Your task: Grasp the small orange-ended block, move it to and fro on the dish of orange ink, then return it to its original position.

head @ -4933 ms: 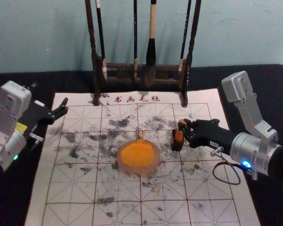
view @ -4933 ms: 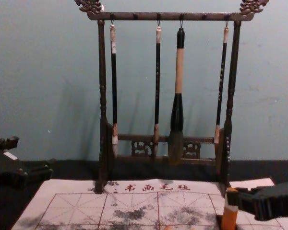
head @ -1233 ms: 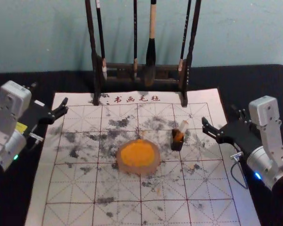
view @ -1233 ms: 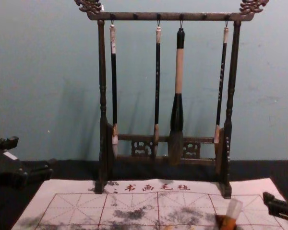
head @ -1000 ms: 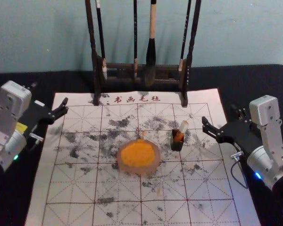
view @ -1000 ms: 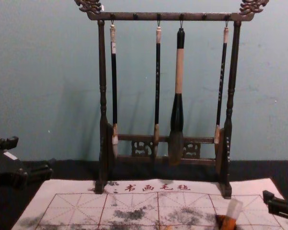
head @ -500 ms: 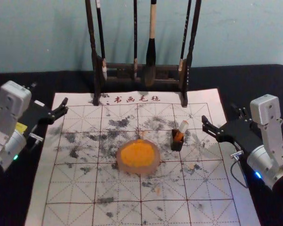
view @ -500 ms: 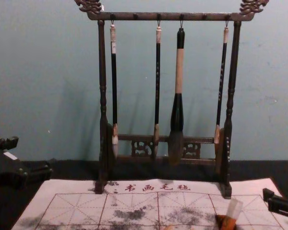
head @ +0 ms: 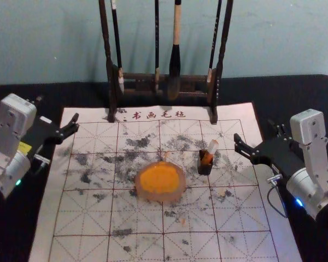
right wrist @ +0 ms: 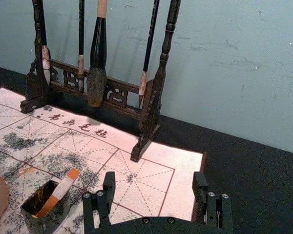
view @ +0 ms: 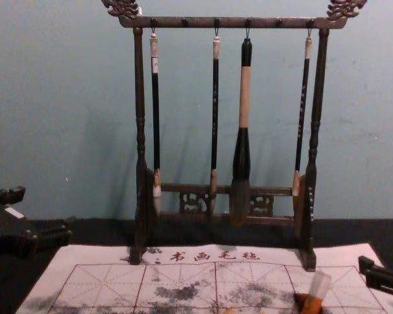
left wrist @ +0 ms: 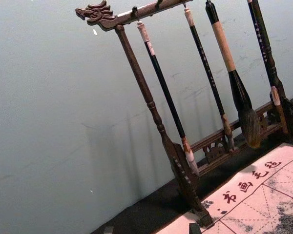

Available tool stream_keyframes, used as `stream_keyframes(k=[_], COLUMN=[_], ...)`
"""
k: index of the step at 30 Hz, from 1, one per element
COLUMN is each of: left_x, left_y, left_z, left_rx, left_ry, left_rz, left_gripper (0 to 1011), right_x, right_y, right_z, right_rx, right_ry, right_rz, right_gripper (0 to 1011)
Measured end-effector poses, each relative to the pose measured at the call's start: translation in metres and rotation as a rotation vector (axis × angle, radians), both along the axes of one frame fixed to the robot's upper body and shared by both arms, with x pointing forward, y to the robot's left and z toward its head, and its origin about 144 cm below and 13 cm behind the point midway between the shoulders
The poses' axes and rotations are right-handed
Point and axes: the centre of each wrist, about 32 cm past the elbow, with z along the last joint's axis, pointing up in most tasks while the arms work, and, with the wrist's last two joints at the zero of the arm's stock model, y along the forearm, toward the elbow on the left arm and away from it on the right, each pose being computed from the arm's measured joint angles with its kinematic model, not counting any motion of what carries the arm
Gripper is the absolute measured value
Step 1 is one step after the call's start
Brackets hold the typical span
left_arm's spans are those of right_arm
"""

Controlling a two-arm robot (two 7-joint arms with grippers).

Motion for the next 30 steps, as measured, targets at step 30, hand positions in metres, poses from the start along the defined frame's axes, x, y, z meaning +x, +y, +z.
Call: stream_keyframes(k=[30], left_x=[0.0], left_y=[0.0], left_z=[0.0], left_rx=[0.0], left_ry=[0.0], left_rz=[0.0], left_gripper=[1001], right_x=[0.0], right_y=[0.0], right_z=[0.0001], right_rx=[0.0], right_ry=[0.0], right_rz=[0.0], right_gripper=[1003])
